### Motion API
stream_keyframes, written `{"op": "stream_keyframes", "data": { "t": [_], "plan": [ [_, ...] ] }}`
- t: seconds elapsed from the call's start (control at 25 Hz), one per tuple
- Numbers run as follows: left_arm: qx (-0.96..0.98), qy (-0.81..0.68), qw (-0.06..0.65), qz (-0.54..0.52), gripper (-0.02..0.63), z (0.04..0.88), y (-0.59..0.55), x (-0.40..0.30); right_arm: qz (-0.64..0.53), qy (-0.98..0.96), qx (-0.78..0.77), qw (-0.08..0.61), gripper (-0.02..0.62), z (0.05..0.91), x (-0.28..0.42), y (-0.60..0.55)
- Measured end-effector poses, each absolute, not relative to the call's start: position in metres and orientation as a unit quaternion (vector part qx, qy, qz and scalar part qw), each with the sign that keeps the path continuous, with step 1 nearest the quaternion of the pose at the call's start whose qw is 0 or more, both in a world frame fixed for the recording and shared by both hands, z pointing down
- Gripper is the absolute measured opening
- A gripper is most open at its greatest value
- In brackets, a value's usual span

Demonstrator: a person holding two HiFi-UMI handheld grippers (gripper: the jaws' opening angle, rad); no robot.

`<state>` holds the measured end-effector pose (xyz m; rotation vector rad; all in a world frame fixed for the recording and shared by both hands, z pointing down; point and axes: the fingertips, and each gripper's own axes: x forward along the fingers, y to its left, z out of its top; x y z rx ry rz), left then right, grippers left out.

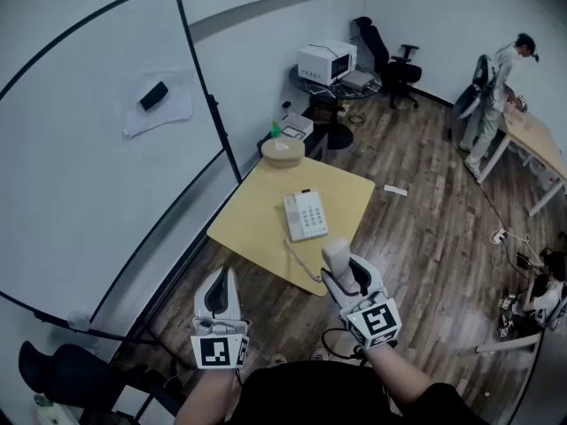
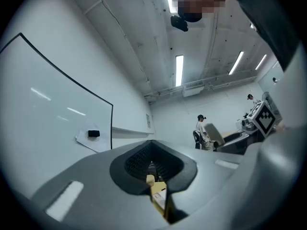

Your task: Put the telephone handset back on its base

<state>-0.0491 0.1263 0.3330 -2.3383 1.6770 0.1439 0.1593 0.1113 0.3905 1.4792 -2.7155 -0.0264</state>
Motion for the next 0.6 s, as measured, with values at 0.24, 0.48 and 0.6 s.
{"op": "stream_keyframes", "data": {
  "t": [0.24, 0.48, 0.6],
  "plan": [
    [-0.808, 0.574, 0.127, 0.049, 0.0, 0.333, 0.126, -0.068, -0.011, -0.867, 0.497, 0.038, 0.23, 0.398, 0.148, 0.111],
    [-0.808, 0.572, 0.131, 0.057, 0.0, 0.331, 0.124, -0.076, -0.016, -0.865, 0.5, 0.04, 0.23, 0.397, 0.14, 0.109],
    [-0.809, 0.57, 0.13, 0.058, 0.0, 0.332, 0.122, -0.078, -0.002, -0.865, 0.501, 0.034, 0.231, 0.398, 0.138, 0.104]
  ]
}}
